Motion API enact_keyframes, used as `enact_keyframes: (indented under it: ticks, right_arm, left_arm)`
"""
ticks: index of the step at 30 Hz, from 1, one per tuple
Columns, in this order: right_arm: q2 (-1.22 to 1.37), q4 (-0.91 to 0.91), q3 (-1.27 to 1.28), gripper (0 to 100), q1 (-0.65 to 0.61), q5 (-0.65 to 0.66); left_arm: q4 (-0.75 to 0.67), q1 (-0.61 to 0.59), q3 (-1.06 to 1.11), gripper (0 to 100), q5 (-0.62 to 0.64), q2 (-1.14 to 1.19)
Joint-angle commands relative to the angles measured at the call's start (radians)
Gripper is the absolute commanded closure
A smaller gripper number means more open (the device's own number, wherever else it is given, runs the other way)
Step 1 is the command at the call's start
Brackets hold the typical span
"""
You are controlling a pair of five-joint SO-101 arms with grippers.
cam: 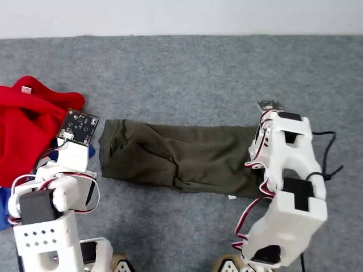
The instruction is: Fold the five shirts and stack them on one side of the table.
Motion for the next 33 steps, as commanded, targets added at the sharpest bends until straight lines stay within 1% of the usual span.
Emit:
enact_keyframes:
  ticks: [1, 5, 11, 16, 20, 22, 25, 28, 33]
  right_arm:
    - [-0.033, 0.039, -0.032, 98.9, -0.015, 0.026]
    - [-0.125, 0.084, -0.057, 98.9, 0.077, 0.123]
    - [-0.186, 0.104, -0.140, 98.9, 0.297, 0.338]
    - [-0.131, 0.094, -0.242, 98.9, 0.469, 0.499]
    - [-0.031, 0.130, -0.359, 98.9, 0.553, 0.551]
    - [0.002, 0.189, -0.425, 98.9, 0.567, 0.566]
    - [0.013, 0.288, -0.496, 98.9, 0.552, 0.571]
    - [0.005, 0.390, -0.549, 98.9, 0.506, 0.585]
    - [-0.079, 0.558, -0.580, 98.9, 0.372, 0.600]
  left_arm:
    - [0.002, 0.008, -0.039, 98, 0.008, -0.009]
    - [0.002, 0.008, -0.039, 98, 0.008, -0.008]
    - [0.002, 0.008, -0.039, 98, 0.008, -0.008]
    - [0.002, 0.008, -0.039, 98, 0.008, -0.008]
    - [0.002, 0.008, -0.039, 98, 0.008, -0.009]
    - [0.002, 0.008, -0.039, 98, 0.008, -0.011]
    - [0.002, 0.009, -0.039, 98, 0.008, -0.012]
    - [0.002, 0.008, -0.039, 98, 0.008, -0.014]
    - [0.002, 0.008, -0.039, 98, 0.008, -0.014]
